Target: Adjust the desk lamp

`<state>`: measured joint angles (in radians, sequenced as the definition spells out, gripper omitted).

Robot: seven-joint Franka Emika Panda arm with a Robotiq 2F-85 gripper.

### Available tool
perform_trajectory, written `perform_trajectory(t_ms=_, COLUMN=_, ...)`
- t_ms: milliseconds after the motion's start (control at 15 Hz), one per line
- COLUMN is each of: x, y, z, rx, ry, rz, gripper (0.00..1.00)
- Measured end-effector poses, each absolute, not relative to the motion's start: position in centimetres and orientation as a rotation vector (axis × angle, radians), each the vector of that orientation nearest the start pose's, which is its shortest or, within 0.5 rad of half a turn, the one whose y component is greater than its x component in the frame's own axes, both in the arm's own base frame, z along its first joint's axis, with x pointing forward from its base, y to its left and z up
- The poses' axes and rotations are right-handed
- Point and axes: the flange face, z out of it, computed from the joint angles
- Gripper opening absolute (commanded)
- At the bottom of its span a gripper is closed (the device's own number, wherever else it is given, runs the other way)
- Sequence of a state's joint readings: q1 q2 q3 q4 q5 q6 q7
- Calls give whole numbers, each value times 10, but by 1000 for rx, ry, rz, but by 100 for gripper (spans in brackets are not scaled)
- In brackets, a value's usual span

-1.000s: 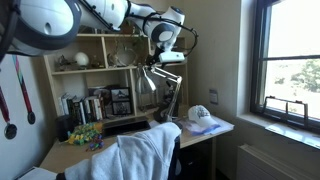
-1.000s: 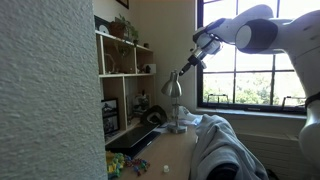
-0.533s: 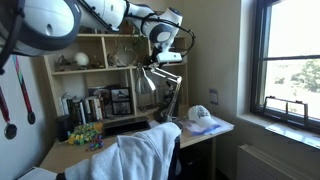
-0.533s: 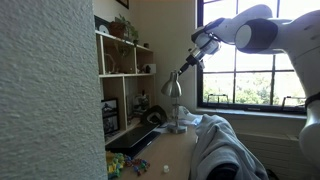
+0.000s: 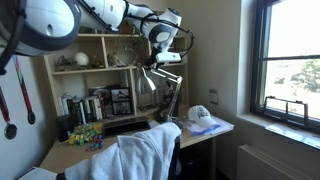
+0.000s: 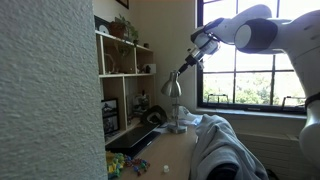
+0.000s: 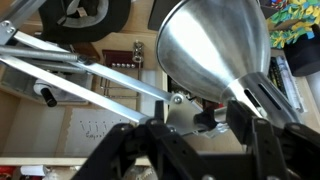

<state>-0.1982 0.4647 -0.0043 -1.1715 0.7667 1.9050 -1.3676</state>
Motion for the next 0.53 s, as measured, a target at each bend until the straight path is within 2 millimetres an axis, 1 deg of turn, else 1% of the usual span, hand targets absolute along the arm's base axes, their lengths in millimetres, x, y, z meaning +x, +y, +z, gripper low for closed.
perform_trajectory(t_ms=67, x=714, y=-95, z=576, rx=-2296, ry=-1261, rz=-983, gripper=27)
perform_trajectory(t_ms=133, x=714, y=-95, z=576, rx=-2297, ry=-1260, rz=-984, gripper=20)
perform_trajectory(t_ms=200, x=714, y=-96, z=576, rx=-2298, ry=-1259, rz=-984, gripper=11)
perform_trajectory(t_ms=333, x=714, y=-98, z=576, rx=-2299, ry=-1257, rz=-985, gripper=0)
perform_trajectory(t_ms=400, x=713, y=-98, z=576, rx=-2301, ry=-1256, rz=-986, gripper=5)
perform_trajectory(t_ms=533, x=713, y=-99, z=577, rx=-2302, ry=-1255, rz=-987, gripper=5)
